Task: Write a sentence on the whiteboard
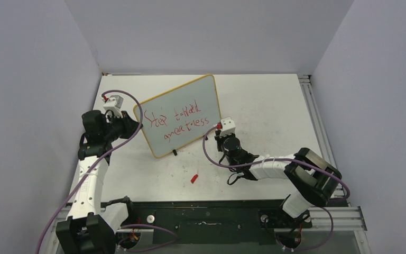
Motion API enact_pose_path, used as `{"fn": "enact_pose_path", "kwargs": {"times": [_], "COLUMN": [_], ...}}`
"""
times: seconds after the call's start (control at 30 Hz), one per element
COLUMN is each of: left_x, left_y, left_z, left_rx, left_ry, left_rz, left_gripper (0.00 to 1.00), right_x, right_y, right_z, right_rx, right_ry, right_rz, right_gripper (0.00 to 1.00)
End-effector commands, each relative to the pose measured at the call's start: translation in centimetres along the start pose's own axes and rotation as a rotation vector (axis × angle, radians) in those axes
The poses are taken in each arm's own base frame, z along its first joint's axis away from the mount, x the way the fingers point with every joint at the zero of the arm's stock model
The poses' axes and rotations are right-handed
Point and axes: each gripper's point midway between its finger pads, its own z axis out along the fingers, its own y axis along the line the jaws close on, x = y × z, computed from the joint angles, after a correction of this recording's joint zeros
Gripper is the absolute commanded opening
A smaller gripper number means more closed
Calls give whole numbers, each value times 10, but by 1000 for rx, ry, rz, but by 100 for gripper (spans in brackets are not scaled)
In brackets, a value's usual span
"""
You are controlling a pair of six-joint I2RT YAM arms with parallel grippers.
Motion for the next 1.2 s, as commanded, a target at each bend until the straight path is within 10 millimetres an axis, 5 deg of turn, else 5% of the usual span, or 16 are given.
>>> {"fn": "enact_pose_path", "kwargs": {"times": [0.0,0.43,0.8,0.97,1.17], "left_x": [-6,-5,-7,-8,-8], "left_y": [0,0,0,1,2], "left_z": [-4,-3,-6,-8,-12], "left_rx": [-10,-11,-21,-36,-57], "left_ry": [-23,-22,-28,-37,-50], "left_rz": [8,8,10,7,5], "left_gripper": [0,0,0,18,52], "right_x": [-25,-25,-57,-70,-81], "right_y": [5,5,-20,-30,-32], "right_z": [11,18,-24,-47,-64], "right_rx": [-5,-12,14,10,-12], "right_ry": [-73,-76,-141,-178,-192], "right_rz": [36,34,71,89,135], "right_gripper": [5,5,5,5,5]}}
